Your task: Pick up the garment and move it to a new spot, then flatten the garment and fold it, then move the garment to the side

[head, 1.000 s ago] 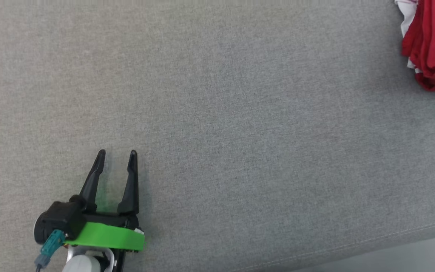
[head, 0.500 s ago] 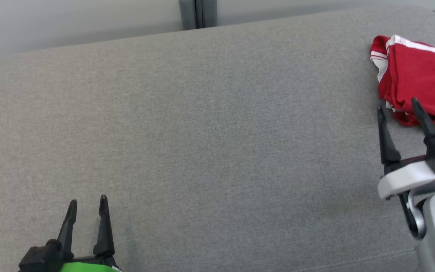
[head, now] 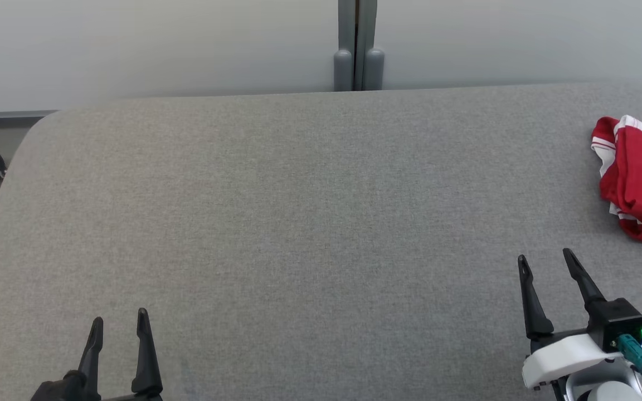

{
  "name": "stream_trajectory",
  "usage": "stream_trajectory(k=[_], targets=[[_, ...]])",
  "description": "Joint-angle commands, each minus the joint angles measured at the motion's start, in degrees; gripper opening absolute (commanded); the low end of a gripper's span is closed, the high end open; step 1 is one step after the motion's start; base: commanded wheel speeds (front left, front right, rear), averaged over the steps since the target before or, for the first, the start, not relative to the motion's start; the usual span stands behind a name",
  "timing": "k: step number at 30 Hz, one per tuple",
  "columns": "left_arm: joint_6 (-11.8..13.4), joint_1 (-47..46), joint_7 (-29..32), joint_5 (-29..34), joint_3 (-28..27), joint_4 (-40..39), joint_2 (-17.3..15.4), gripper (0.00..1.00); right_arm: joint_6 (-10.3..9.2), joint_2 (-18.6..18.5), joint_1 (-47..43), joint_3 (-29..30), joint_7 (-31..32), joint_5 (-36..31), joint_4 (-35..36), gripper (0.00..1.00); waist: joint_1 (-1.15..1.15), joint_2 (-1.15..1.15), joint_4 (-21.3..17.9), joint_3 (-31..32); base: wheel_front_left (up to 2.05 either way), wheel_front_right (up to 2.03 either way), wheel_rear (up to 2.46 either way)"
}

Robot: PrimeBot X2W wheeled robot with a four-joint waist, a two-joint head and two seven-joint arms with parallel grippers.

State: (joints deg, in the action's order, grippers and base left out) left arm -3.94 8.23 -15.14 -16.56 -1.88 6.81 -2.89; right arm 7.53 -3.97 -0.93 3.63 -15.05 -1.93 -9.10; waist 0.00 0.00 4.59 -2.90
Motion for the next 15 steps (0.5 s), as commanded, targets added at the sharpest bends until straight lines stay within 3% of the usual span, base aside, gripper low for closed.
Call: stream_trajectory(k=[1, 15], targets=[[0.0, 1.0, 0.0, 0.1, 0.2, -0.2, -0.1, 1.00, -0.10, 0.3, -1.0, 0.8, -0.1, 0.1, 0.4, 1.00, 0.00, 0.00, 1.0, 1.2, 0.00, 0.00, 0.00], [-0.3, 1.7, 0.0, -0.1, 0.3, -0.1, -0.1, 1.00, -0.10, 1.0, -2.6, 1.5, -0.1, 1.2, 0.6, 1.00, 0.00, 0.00, -1.7, 2.8, 0.00, 0.00, 0.00]])
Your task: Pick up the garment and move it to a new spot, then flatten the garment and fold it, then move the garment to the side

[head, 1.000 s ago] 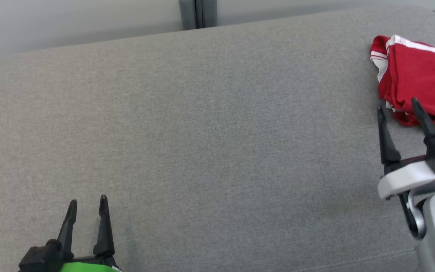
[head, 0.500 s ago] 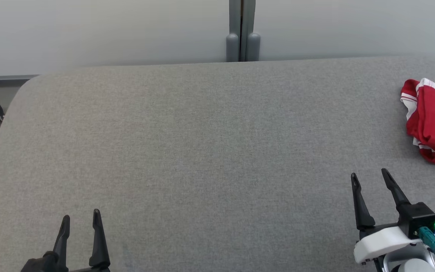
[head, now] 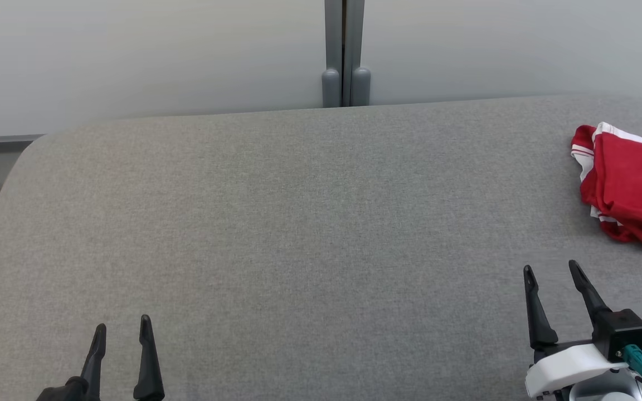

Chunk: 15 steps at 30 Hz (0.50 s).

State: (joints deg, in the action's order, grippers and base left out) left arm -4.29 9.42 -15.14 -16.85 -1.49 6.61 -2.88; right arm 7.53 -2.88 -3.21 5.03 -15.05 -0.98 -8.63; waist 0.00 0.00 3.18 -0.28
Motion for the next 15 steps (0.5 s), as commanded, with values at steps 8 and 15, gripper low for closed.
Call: stream_trajectory(k=[8, 15], targets=[[-0.3, -0.6, 0.7, -2.4, 0.1, 2.1, 0.2, 0.00, 0.00, 0.1, 1.0, 1.5, 1.1, 2.5, -1.8, 0.00, 0.00, 0.00, -0.6, 0.3, 0.00, 0.00, 0.00], [-0.6, -2.2, 2.8, -9.7, -0.5, 2.6, 0.2, 0.00, -0.01, 0.1, 1.8, 1.6, 3.4, 11.7, -2.1, 0.00, 0.00, 0.00, -0.7, 0.3, 0.00, 0.00, 0.00]])
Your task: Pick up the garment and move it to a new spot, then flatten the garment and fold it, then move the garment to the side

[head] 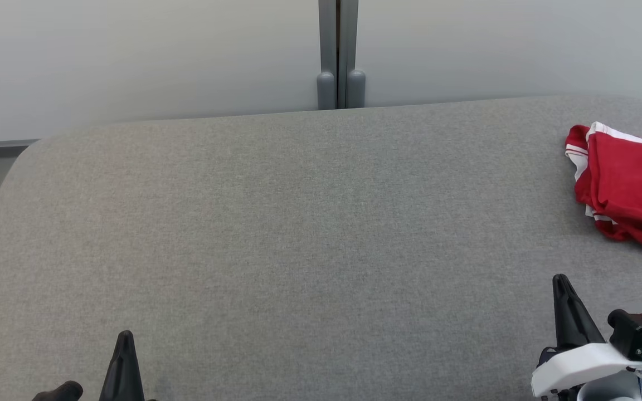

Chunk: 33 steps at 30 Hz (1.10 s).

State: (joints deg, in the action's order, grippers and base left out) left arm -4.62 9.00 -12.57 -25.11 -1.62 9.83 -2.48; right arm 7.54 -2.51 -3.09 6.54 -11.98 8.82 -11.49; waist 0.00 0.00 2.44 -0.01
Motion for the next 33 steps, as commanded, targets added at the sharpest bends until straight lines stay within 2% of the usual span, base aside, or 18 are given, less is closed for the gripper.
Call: stream_trajectory(k=[1, 22, 33], targets=[[-0.3, -1.9, 0.5, -2.3, -0.4, -0.6, -0.2, 0.00, -0.02, -0.3, 1.8, 0.0, 0.6, 3.0, 0.8, 0.00, 0.00, 0.00, 0.0, 0.0, 0.00, 0.00, 0.00], [-1.1, -6.0, 6.0, -21.6, -1.7, 0.7, -0.3, 0.00, -0.03, -0.4, 3.8, -0.4, 5.5, 27.0, 0.3, 0.00, 0.00, 0.00, -0.5, 0.0, 0.00, 0.00, 0.00], [-1.5, -7.7, 8.2, -29.3, -2.3, 1.3, -0.4, 0.00, -0.04, -0.4, 4.8, -0.3, 7.7, 36.6, -0.2, 0.00, 0.00, 0.00, -0.7, -0.1, 0.00, 0.00, 0.00]])
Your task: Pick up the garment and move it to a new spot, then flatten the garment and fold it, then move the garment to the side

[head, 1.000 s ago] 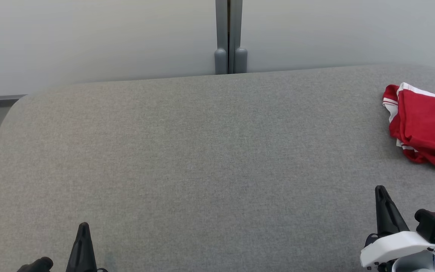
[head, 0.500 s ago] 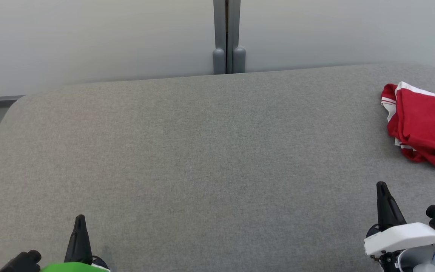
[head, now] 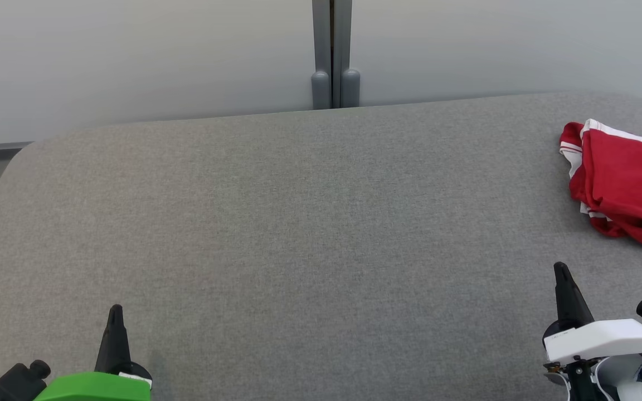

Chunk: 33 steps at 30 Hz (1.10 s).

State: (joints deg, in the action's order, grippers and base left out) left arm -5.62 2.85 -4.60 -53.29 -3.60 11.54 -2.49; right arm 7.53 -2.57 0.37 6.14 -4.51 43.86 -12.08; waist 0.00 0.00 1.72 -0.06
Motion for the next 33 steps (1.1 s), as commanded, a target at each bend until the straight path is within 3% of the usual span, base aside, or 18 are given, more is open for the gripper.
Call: stream_trajectory(k=[1, 33], targets=[[-0.5, -1.6, 0.4, -1.7, -0.4, -0.4, -0.4, 0.00, -0.03, -0.4, 1.4, 0.1, 0.4, 2.2, 0.4, 0.00, 0.00, 0.00, 0.0, 0.0, 0.00, 0.00, 0.00], [-1.2, -5.6, 5.7, -19.9, -1.6, 1.0, -0.5, 0.00, -0.03, -0.4, 3.8, 0.3, 5.6, 24.6, -0.7, 0.00, 0.00, 0.00, -0.7, 0.0, 0.00, 0.00, 0.00]])
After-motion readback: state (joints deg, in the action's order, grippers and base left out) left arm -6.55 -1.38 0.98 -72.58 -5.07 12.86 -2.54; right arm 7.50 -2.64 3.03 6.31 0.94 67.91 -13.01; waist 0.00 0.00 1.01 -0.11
